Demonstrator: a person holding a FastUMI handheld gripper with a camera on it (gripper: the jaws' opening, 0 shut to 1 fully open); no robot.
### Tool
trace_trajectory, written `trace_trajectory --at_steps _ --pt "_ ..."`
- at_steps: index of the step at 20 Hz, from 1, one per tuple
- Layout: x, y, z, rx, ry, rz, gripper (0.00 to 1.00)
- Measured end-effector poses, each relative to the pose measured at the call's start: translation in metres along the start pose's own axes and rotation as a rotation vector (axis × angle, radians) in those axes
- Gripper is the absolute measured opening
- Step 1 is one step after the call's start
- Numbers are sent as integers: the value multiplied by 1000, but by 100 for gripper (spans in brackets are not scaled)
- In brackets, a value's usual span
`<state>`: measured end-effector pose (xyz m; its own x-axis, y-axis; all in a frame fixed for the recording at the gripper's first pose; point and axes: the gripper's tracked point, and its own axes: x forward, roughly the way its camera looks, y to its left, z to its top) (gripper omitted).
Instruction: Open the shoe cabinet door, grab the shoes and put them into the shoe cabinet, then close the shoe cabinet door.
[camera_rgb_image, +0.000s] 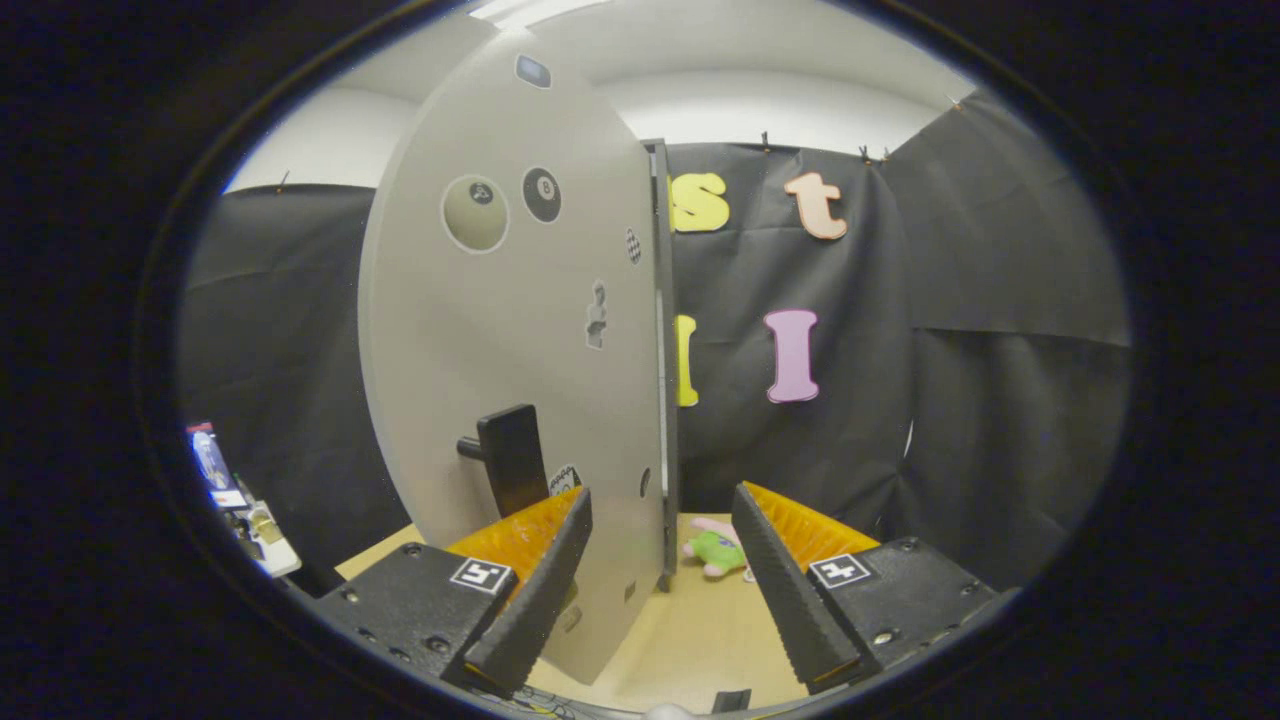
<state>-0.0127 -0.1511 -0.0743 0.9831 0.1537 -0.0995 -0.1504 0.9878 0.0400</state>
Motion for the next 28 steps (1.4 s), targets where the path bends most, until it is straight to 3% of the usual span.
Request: trace_trajectory --at_steps 8,16,18,28 --pt "26 82 -1 23 -2 -31 94" --pt "88 177 -3 -5 7 47 96" --pt "90 186 -3 -18 0 39 100" --pt "79 187 0 5 10 11 100"
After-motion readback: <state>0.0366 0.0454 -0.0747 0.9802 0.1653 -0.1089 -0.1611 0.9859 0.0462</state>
